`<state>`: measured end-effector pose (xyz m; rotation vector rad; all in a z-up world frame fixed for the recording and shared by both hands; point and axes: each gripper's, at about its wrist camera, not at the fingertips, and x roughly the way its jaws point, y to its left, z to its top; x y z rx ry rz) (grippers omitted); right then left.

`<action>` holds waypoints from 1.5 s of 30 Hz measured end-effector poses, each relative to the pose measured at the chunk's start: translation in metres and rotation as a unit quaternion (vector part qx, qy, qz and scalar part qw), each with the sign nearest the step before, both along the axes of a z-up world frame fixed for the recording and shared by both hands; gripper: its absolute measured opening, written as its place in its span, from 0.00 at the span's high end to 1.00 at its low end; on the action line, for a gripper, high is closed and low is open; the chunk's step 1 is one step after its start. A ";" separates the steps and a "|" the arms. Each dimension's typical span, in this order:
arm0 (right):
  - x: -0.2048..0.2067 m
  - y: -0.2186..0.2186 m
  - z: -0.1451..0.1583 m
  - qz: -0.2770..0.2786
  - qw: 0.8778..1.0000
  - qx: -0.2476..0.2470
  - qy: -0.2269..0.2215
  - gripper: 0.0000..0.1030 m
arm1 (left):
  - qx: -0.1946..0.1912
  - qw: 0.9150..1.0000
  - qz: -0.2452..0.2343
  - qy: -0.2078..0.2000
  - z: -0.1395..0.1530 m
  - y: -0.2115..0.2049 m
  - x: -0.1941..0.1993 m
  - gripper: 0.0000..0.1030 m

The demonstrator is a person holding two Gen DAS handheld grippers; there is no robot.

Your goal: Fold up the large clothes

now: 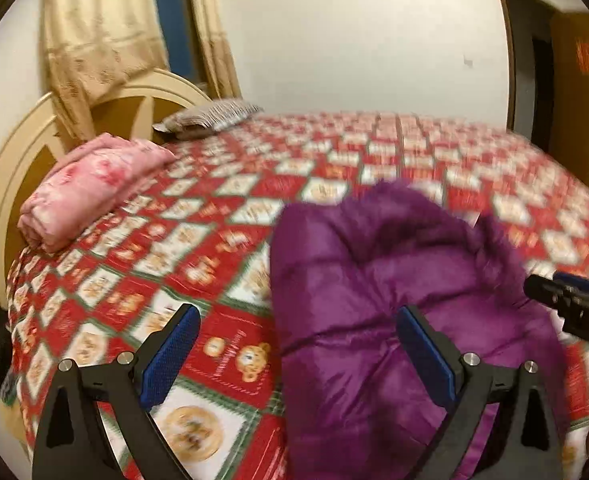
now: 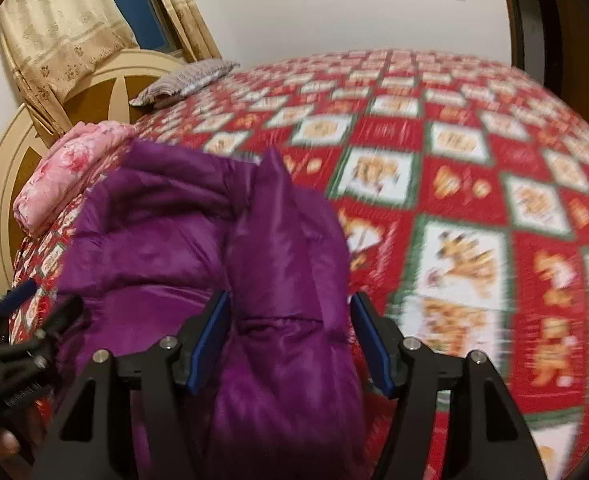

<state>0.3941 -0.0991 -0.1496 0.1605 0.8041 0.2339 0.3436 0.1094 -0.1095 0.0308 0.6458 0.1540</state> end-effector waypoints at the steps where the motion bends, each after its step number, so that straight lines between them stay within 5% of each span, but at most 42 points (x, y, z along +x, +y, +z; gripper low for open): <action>1: -0.012 -0.002 0.017 -0.006 1.000 -0.010 -0.018 0.35 | -0.007 1.000 0.004 -0.012 0.012 0.002 -0.009 0.04; 6: -0.076 -0.001 0.087 -0.011 0.994 -0.030 -0.101 0.21 | -0.025 0.997 0.008 -0.068 0.069 0.008 -0.071 0.04; 11: -0.128 0.006 0.119 -0.005 0.988 -0.039 -0.150 0.18 | -0.016 0.996 -0.007 -0.091 0.091 0.001 -0.113 0.04; 20: -0.161 0.011 0.133 -0.001 0.983 -0.048 -0.179 0.18 | -0.013 0.994 -0.014 -0.109 0.103 -0.004 -0.147 0.04; 45: -0.176 0.023 0.133 0.011 0.981 -0.050 -0.187 0.16 | -0.005 0.994 -0.014 -0.109 0.102 -0.006 -0.152 0.04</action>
